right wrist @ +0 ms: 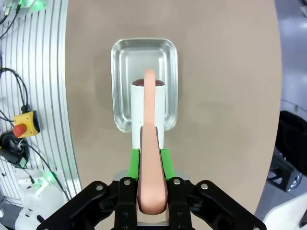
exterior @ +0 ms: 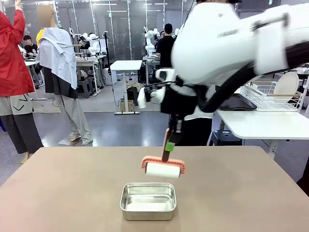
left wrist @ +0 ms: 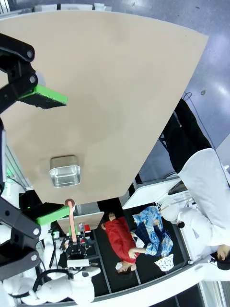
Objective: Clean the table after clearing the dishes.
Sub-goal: Place the Lint Roller back on top of the Airtight Container.
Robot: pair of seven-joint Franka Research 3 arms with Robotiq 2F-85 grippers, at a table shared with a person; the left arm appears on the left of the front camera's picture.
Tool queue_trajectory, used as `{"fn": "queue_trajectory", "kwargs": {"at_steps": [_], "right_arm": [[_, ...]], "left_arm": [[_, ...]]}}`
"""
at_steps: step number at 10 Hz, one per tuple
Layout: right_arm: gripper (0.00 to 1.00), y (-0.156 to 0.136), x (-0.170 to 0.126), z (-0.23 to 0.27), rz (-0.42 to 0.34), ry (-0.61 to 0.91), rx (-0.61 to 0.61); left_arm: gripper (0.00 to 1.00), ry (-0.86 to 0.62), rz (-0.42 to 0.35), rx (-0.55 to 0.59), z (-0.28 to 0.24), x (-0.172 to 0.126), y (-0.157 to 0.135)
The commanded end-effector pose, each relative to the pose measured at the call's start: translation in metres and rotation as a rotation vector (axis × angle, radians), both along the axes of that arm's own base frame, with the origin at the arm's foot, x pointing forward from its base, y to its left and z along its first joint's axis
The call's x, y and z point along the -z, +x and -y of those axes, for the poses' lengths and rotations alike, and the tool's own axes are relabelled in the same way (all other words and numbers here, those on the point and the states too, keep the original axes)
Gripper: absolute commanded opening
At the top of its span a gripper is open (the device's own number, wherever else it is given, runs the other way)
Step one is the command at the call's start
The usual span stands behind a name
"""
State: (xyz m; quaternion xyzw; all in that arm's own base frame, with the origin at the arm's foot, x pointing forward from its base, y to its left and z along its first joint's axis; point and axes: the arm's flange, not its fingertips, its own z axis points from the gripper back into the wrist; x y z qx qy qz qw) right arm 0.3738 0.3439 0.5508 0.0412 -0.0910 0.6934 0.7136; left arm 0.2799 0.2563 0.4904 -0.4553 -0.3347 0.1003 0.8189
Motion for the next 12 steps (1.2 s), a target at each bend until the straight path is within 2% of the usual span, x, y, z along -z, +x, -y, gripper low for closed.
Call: {"fn": "queue_trajectory", "kwargs": {"at_steps": [1, 5, 9, 11, 12], "right_arm": [[0.21, 0.019, 0.001, -0.036, -0.026, -0.092, -0.026], [0.21, 0.051, 0.056, -0.075, -0.087, -0.095, -0.087], [0.21, 0.066, 0.100, -0.078, -0.173, -0.131, -0.069], [0.21, 0.072, 0.118, -0.073, -0.188, -0.141, -0.048], [0.21, 0.076, 0.127, -0.070, -0.170, -0.149, -0.055]], "left_arm": [[1.00, -0.003, 0.009, -0.005, -0.001, -0.001, -0.001], [1.00, -0.003, 0.009, -0.005, -0.001, -0.001, -0.001], [1.00, -0.003, 0.009, -0.005, -0.001, -0.001, -0.001], [1.00, -0.003, 0.009, -0.005, -0.001, -0.001, -0.001], [1.00, -0.003, 0.009, -0.005, -0.001, -0.001, -0.001]]}}
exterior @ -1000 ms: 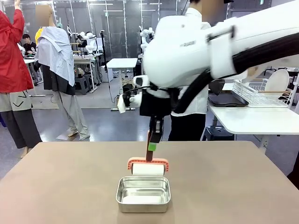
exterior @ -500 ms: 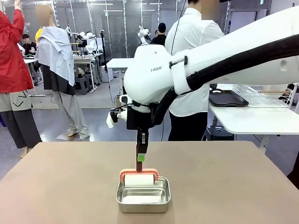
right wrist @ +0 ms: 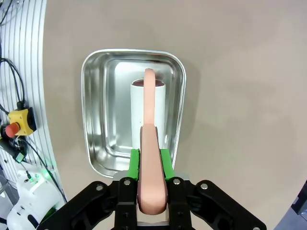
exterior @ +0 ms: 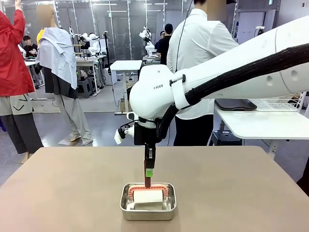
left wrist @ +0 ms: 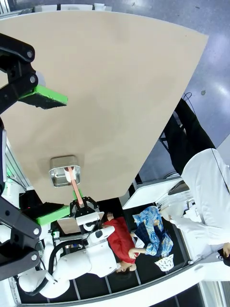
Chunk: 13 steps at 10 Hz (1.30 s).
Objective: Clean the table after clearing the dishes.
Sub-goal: Place the Lint Roller back on top of the Airtight Container.
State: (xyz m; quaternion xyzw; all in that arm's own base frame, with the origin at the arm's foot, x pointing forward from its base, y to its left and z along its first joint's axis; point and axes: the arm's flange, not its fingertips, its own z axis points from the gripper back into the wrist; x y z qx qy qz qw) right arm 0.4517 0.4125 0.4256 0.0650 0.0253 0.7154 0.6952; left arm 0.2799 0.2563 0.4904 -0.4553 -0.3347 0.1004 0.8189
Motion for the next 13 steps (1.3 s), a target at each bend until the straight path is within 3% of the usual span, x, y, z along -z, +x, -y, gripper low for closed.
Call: {"fn": "queue_trajectory", "kwargs": {"at_steps": [1, 5, 6, 7, 8, 9, 13], "right_arm": [[0.21, 0.001, 0.011, -0.001, 0.037, -0.012, -0.001], [0.21, 0.012, 0.028, 0.000, 0.031, -0.030, -0.013], [0.35, 0.014, 0.028, 0.000, 0.028, -0.037, -0.003], [0.69, 0.014, 0.023, -0.002, 0.041, -0.030, -0.007], [0.91, 0.014, 0.019, -0.005, 0.049, -0.030, -0.004], [1.00, 0.015, 0.017, -0.009, 0.056, -0.039, -0.007], [1.00, 0.019, 0.003, -0.016, 0.082, -0.024, 0.001]], "left_arm": [[1.00, -0.003, 0.009, -0.005, -0.001, -0.001, -0.001], [1.00, -0.003, 0.009, -0.005, -0.001, -0.001, -0.001], [1.00, -0.003, 0.009, -0.005, -0.001, -0.001, -0.001], [1.00, -0.003, 0.009, -0.005, -0.001, -0.001, -0.001], [1.00, -0.003, 0.009, -0.005, -0.001, -0.001, -0.001], [1.00, -0.003, 0.009, -0.005, -0.001, -0.001, -0.001], [1.00, -0.003, 0.009, -0.005, -0.001, -0.001, -0.001]]}}
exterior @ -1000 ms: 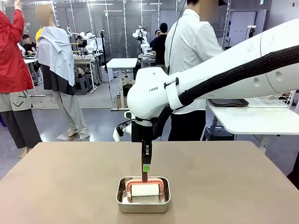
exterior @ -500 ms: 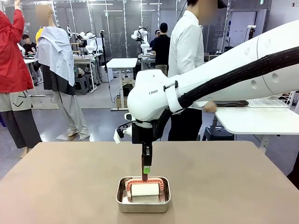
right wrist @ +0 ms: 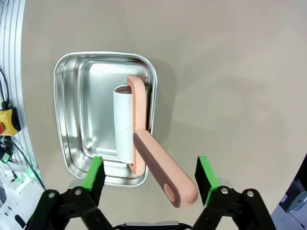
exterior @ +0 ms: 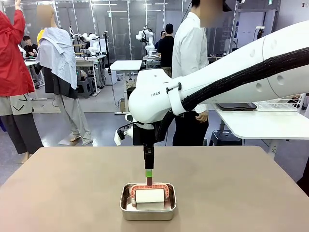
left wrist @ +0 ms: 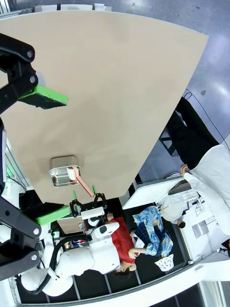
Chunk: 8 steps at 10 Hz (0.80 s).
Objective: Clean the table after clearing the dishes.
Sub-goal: Place the Lint Roller back on top of the Airtight Container.
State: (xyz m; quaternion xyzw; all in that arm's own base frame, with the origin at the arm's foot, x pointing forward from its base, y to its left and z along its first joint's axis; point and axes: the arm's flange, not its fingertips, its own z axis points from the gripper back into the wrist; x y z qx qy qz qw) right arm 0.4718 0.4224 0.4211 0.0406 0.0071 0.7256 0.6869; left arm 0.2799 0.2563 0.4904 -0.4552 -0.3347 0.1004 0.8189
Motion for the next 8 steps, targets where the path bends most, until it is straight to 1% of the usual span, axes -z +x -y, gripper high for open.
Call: {"fn": "queue_trajectory", "kwargs": {"at_steps": [1, 3, 4, 5, 8], "right_arm": [[1.00, 0.000, -0.004, -0.005, 0.029, -0.015, 0.034], [1.00, 0.003, -0.006, -0.003, 0.013, -0.021, 0.070], [1.00, 0.007, -0.007, 0.005, 0.028, -0.077, 0.110], [1.00, 0.004, -0.007, -0.001, 0.010, 0.007, 0.028], [1.00, 0.004, -0.007, -0.001, 0.010, 0.007, 0.028]], "left_arm": [[1.00, -0.003, 0.009, -0.005, -0.001, -0.001, -0.001], [1.00, -0.003, 0.009, -0.005, -0.001, -0.001, -0.001], [1.00, -0.003, 0.009, -0.005, -0.001, -0.001, -0.001], [1.00, -0.003, 0.009, -0.005, -0.001, -0.001, -0.001], [1.00, -0.003, 0.009, -0.005, -0.001, -0.001, -0.001]]}}
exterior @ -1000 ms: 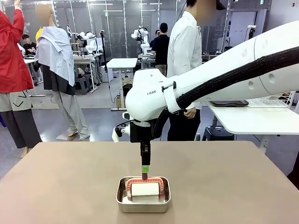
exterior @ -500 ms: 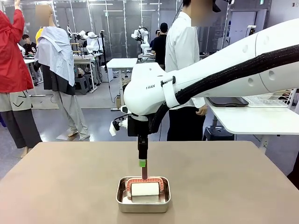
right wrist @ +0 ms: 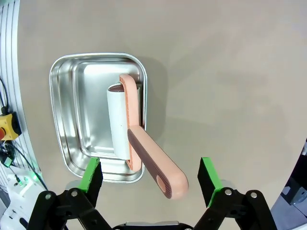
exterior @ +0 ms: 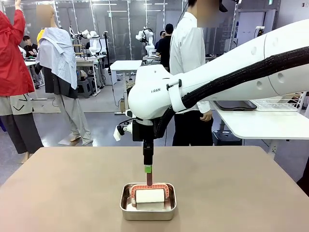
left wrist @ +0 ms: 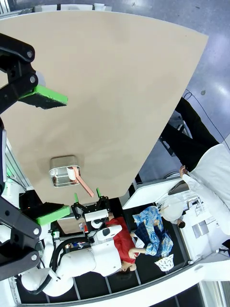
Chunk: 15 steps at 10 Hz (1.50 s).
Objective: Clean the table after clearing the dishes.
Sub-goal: Place the Lint Roller back on top of the Airtight Container.
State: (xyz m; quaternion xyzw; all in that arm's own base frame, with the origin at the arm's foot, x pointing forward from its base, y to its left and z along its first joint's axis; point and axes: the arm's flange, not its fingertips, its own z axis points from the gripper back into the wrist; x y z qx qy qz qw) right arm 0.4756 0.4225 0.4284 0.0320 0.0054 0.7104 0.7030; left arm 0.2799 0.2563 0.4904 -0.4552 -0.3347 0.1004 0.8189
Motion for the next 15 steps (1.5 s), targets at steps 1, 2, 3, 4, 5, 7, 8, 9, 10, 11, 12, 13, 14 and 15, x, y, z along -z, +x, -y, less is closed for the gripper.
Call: {"fn": "queue_trajectory", "kwargs": {"at_steps": [1, 2, 3, 4, 5, 7, 8, 9, 10, 11, 12, 13, 14, 15], "right_arm": [[1.00, 0.000, 0.000, -0.001, -0.004, 0.018, -0.017], [1.00, 0.000, 0.000, -0.001, -0.004, 0.018, -0.017], [1.00, 0.000, 0.000, -0.001, -0.004, 0.018, -0.017], [1.00, 0.000, 0.000, -0.001, -0.004, 0.018, -0.017], [1.00, 0.000, 0.000, -0.001, -0.004, 0.018, -0.017], [1.00, 0.000, 0.000, -0.001, -0.004, 0.018, -0.017], [1.00, 0.001, 0.000, 0.000, -0.001, 0.001, 0.000], [1.00, 0.016, -0.017, 0.021, 0.027, 0.043, 0.114], [1.00, 0.027, -0.034, 0.046, 0.015, 0.151, 0.214], [1.00, 0.037, -0.047, 0.088, -0.024, 0.276, 0.360], [1.00, 0.042, -0.059, 0.140, -0.052, 0.398, 0.522], [1.00, 0.042, -0.067, 0.203, -0.109, 0.546, 0.711], [1.00, 0.033, -0.071, 0.277, -0.140, 0.706, 0.916], [1.00, 0.018, -0.068, 0.336, -0.154, 0.874, 1.144]], "left_arm": [[1.00, -0.003, 0.009, -0.005, -0.001, -0.001, -0.001], [1.00, -0.003, 0.009, -0.005, -0.001, -0.001, -0.001], [1.00, -0.003, 0.009, -0.005, -0.001, -0.001, -0.001], [1.00, -0.003, 0.009, -0.005, -0.001, -0.001, -0.001], [1.00, -0.003, 0.009, -0.005, -0.001, -0.001, -0.001], [1.00, -0.003, 0.009, -0.005, -0.001, -0.001, -0.001], [1.00, -0.003, 0.009, -0.005, -0.001, -0.001, -0.001], [1.00, -0.003, 0.009, -0.005, -0.001, -0.001, -0.001], [1.00, -0.003, 0.009, -0.005, -0.001, -0.001, -0.001], [1.00, -0.003, 0.009, -0.005, -0.001, -0.001, -0.001], [1.00, -0.003, 0.009, -0.005, -0.001, -0.001, -0.001], [1.00, -0.003, 0.009, -0.005, -0.001, -0.001, -0.001], [1.00, -0.003, 0.009, -0.005, -0.001, -0.001, -0.001], [1.00, -0.003, 0.009, -0.005, -0.001, -0.001, -0.001]]}}
